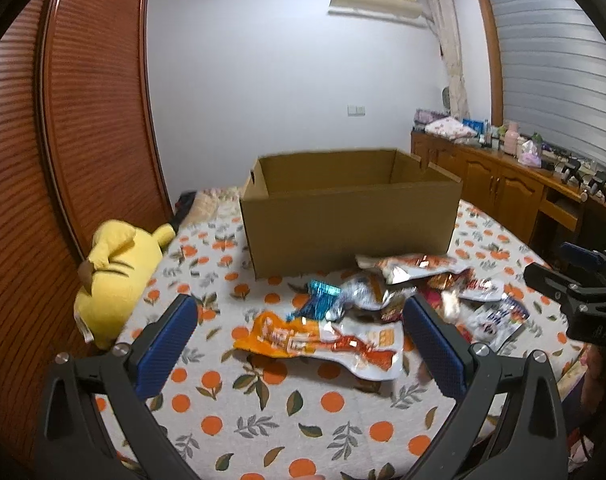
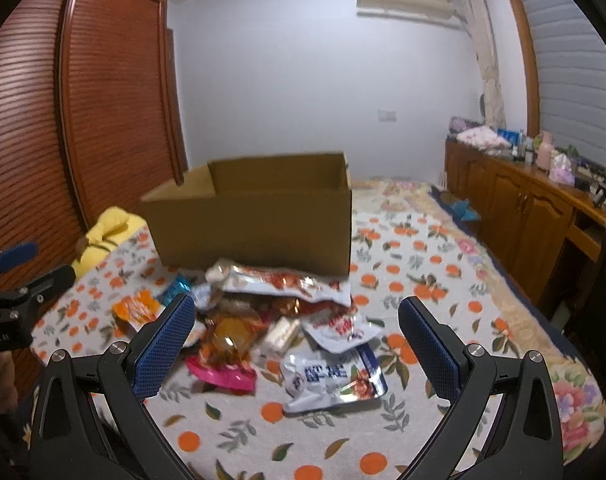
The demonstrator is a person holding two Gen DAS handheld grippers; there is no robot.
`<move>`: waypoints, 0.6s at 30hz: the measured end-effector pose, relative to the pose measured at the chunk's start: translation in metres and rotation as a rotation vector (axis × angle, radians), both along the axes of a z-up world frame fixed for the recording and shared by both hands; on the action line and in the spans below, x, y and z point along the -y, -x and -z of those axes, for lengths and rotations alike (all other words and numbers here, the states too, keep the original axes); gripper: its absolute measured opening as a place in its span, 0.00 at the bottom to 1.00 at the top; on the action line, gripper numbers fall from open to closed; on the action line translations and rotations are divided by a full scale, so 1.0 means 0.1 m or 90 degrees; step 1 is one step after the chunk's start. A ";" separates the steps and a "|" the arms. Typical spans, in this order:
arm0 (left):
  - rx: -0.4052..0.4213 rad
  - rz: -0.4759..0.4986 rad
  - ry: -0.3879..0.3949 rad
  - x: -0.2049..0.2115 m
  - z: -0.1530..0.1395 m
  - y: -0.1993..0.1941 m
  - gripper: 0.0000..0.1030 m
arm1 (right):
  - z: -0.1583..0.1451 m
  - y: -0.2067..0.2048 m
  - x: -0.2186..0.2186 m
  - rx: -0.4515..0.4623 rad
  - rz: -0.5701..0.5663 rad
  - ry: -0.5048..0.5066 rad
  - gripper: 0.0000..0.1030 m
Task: Organize snacks
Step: 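Grasp the orange snack packet with the left gripper while the right gripper grasps the white duck packet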
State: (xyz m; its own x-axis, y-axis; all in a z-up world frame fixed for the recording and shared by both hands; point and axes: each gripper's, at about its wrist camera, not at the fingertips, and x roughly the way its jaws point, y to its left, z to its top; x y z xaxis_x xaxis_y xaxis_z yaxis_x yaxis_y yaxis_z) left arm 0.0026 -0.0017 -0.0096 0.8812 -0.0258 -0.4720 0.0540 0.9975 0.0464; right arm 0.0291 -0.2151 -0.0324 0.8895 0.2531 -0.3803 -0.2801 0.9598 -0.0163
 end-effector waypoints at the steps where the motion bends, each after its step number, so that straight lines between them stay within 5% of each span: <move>1: -0.008 0.000 0.001 -0.02 0.06 -0.04 1.00 | 0.05 -0.05 0.02 -0.009 0.003 0.004 1.00; 18: -0.078 0.005 0.018 -0.22 0.48 -0.36 1.00 | 0.45 -0.60 0.42 -0.113 0.004 0.038 0.95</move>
